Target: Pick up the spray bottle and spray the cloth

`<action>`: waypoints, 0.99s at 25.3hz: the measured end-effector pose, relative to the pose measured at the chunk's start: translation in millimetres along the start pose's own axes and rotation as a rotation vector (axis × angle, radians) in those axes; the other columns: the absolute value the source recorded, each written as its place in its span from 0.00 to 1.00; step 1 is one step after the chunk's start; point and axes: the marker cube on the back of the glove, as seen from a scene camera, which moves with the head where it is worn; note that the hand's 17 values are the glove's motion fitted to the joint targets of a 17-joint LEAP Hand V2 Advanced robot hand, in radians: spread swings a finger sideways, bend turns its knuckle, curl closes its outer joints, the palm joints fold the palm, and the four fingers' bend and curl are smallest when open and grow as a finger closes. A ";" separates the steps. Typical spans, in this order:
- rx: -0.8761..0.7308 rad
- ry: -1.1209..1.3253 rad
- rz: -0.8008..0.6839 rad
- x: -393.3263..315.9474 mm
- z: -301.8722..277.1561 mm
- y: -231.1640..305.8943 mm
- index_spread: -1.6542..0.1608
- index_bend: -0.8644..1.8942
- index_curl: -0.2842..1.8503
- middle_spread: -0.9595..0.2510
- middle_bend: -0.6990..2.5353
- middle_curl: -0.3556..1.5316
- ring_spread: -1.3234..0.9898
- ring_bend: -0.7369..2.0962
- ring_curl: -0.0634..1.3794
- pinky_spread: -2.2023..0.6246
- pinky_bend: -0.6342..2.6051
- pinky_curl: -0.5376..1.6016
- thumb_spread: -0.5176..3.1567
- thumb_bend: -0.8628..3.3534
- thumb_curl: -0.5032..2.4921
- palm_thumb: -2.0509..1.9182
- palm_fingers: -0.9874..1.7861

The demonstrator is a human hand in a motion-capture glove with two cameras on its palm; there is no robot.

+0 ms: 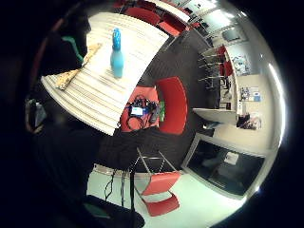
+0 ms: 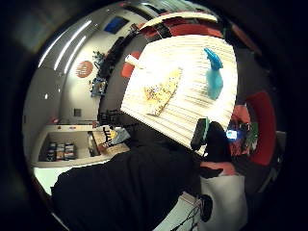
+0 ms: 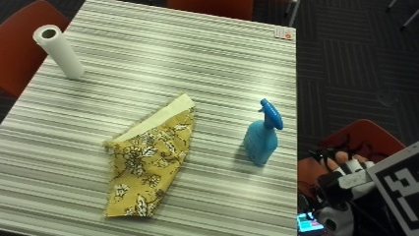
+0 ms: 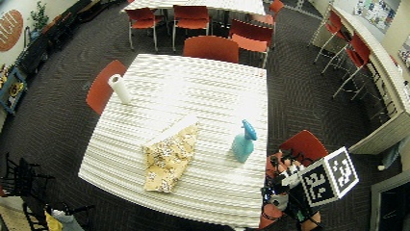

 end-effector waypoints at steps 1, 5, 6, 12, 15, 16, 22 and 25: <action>0.001 0.000 -0.002 -0.1 -0.1 -0.2 0.83 0.37 0.15 0.82 0.29 0.22 0.58 0.42 0.11 0.79 0.34 0.30 0.24 0.29 0.21 0.66 0.63; 0.006 -0.004 -0.012 -1.5 -0.7 -1.1 0.80 0.36 0.19 0.83 0.29 0.26 0.58 0.43 0.17 0.79 0.36 0.35 0.29 0.30 0.23 0.68 0.61; 0.006 -0.005 -0.013 -1.9 -0.8 -1.3 0.79 0.36 0.19 0.83 0.29 0.26 0.58 0.43 0.19 0.79 0.36 0.35 0.31 0.30 0.24 0.68 0.61; -0.003 0.000 -0.008 -1.3 1.4 -1.8 0.77 0.36 0.21 0.84 0.29 0.29 0.58 0.44 0.22 0.80 0.36 0.38 0.36 0.29 0.26 0.69 0.60; -0.009 0.001 -0.009 -0.7 3.9 -1.6 0.76 0.36 0.22 0.84 0.29 0.31 0.58 0.44 0.23 0.80 0.36 0.39 0.37 0.29 0.26 0.69 0.60; -0.011 -0.002 -0.010 -0.7 4.7 -1.3 0.76 0.36 0.22 0.84 0.29 0.31 0.58 0.44 0.24 0.80 0.36 0.39 0.38 0.29 0.27 0.69 0.60; -0.013 -0.194 -0.024 0.5 14.3 -2.2 0.76 0.36 0.23 0.84 0.29 0.33 0.58 0.44 0.25 0.80 0.36 0.40 0.40 0.28 0.28 0.69 0.59; 0.014 -0.401 0.020 6.5 26.9 -4.4 0.76 0.36 0.23 0.84 0.28 0.34 0.58 0.44 0.26 0.80 0.36 0.41 0.41 0.27 0.29 0.70 0.59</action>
